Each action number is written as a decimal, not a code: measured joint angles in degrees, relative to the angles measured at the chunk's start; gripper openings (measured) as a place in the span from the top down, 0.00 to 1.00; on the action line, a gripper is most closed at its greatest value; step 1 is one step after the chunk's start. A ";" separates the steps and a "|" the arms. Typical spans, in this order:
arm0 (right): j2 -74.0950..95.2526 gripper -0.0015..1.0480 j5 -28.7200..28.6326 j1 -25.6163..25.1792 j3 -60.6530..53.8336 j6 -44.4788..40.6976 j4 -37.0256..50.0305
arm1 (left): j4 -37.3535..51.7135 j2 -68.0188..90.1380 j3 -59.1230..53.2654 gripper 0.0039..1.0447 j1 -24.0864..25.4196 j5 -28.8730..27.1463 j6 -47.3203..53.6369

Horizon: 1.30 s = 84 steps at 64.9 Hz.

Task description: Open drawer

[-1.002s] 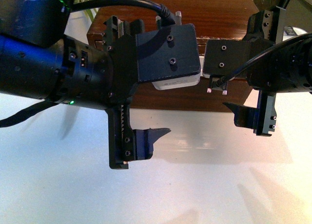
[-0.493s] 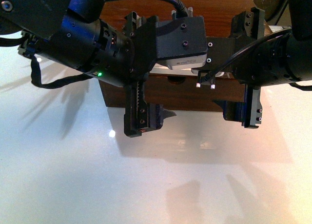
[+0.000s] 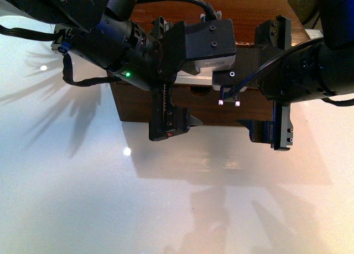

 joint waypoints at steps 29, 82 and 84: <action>3.45 0.09 -0.22 0.74 2.93 -0.37 -1.60 | -2.51 2.95 3.34 0.08 0.39 0.28 0.66; 7.02 0.09 -2.01 2.23 5.88 -1.97 -6.60 | -9.27 4.96 5.18 0.08 0.70 -0.52 4.42; 6.75 0.09 -2.01 2.38 5.46 -1.97 -6.38 | -9.14 4.68 4.72 0.08 0.68 -0.55 4.48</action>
